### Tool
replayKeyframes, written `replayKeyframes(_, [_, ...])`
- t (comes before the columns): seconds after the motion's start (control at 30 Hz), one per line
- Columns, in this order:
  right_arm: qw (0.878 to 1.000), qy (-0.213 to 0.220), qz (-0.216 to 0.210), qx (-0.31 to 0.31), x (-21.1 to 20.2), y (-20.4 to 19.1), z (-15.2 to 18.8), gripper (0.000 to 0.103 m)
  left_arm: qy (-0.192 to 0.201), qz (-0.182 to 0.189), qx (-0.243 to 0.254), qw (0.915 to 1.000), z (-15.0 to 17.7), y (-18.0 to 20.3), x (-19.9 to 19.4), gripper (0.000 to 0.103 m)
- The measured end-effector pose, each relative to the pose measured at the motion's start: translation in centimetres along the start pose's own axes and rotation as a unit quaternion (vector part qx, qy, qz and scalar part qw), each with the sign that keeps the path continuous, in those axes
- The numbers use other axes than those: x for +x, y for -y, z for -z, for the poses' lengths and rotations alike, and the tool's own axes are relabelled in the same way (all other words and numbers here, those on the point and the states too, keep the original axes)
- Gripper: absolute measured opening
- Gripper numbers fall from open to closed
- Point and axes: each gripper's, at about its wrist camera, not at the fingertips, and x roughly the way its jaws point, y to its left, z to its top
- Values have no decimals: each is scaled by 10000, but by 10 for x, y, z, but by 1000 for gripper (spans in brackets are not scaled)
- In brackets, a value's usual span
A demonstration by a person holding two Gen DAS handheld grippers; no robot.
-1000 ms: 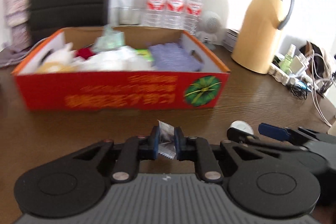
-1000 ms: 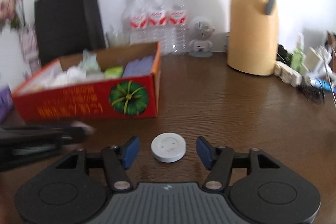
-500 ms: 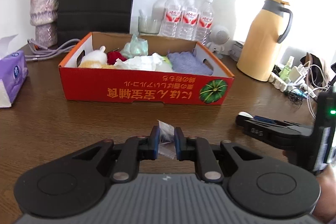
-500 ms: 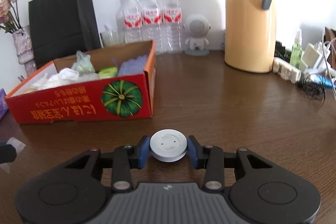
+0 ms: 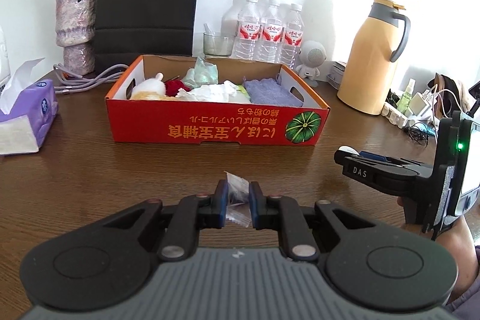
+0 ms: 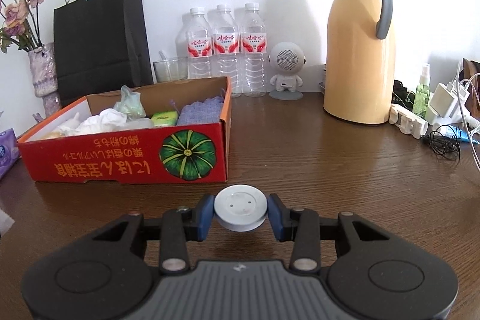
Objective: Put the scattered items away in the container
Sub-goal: 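Lift the white cap and clear packet and carry both over the box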
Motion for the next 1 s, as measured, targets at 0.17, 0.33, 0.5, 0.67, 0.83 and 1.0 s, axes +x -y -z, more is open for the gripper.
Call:
replayKeyframes(0.17, [9997, -1, -190, -151, -4, -7, 4, 38, 293, 22, -57, 9996, 4, -6, -14, 15])
replayKeyframes(0.33, [9992, 242, -220, -241, -28, -17, 2, 38, 627, -142, 137, 9978, 13, -7, -32, 15])
replayKeyframes(0.5, [9967, 492, -623, -140, -86, -32, 15, 38, 1082, -375, 371, 9927, 29, -5, -53, 15])
replayKeyframes(0.67, [9942, 542, -913, -137, -128, -52, 45, 38, 1247, -456, 346, 9905, 43, -9, -64, 15])
replayKeyframes(0.83, [9892, 1115, -908, -272, -162, -70, 56, 38, 1681, -657, 424, 9827, 54, -11, -83, 16])
replayKeyframes(1.0, [9811, 1730, -772, -389, -186, -80, 61, 38, 1809, -800, 407, 9794, 67, -10, -100, 16])
